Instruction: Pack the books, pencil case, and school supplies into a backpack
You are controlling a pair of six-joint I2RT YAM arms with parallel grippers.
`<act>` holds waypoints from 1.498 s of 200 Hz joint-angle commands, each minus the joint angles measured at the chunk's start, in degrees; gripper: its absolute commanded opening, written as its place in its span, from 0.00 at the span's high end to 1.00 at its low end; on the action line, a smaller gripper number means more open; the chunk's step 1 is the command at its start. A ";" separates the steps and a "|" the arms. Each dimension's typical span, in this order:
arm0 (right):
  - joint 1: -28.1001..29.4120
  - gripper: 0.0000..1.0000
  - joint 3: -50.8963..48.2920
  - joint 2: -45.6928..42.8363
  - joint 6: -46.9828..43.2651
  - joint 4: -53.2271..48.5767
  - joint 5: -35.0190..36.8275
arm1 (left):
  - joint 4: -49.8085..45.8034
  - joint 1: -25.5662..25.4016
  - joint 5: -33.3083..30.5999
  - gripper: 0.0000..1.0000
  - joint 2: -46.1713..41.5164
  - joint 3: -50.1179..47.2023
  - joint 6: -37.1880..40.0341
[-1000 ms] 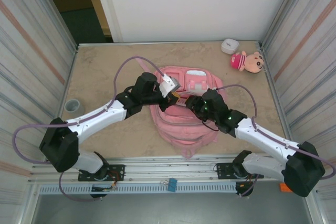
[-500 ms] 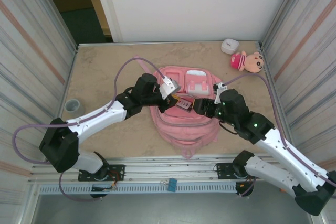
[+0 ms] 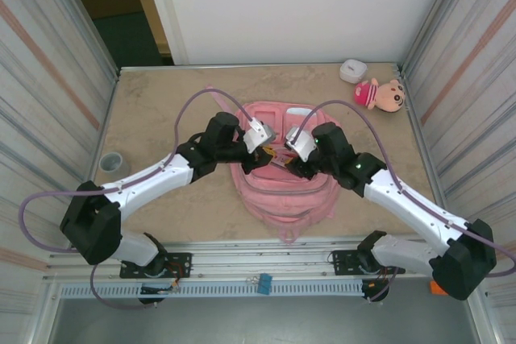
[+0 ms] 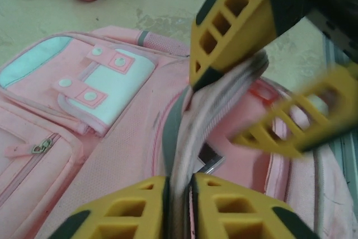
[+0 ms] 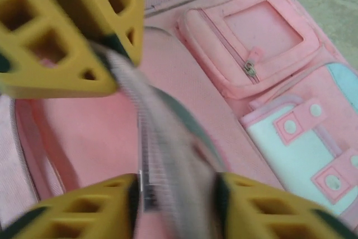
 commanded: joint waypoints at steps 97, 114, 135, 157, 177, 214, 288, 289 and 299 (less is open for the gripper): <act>-9.81 1.00 1.08 -2.60 -9.74 -0.57 -25.07 | -28.65 18.42 25.92 0.29 -1.46 0.41 28.83; -9.77 1.00 1.32 -1.97 -9.84 -0.51 -25.50 | -32.15 19.52 23.83 0.27 1.27 1.61 35.85; -9.89 0.99 1.74 -1.43 -10.01 -1.18 -25.78 | -33.11 21.49 23.44 0.27 4.39 2.89 40.69; -9.83 0.99 1.54 -1.43 -10.45 -1.63 -26.16 | -33.98 21.65 23.75 0.25 6.94 4.96 45.33; -9.86 1.00 1.33 -1.43 -10.54 -1.73 -26.87 | -33.18 21.63 23.79 0.24 9.56 7.06 46.79; -9.83 1.00 1.44 -1.16 -10.45 -1.49 -26.75 | -35.33 20.84 26.29 0.26 14.34 10.77 50.26; -10.53 1.00 0.93 -0.62 -8.77 1.43 -23.85 | -42.77 17.06 24.35 0.53 16.60 12.66 51.88; -10.53 1.00 0.95 -0.59 -8.73 1.48 -23.75 | -42.79 17.06 24.36 0.53 16.57 12.61 51.83; -10.59 1.00 0.92 -0.54 -8.44 1.78 -22.96 | -43.23 17.06 24.45 0.57 16.31 12.57 50.95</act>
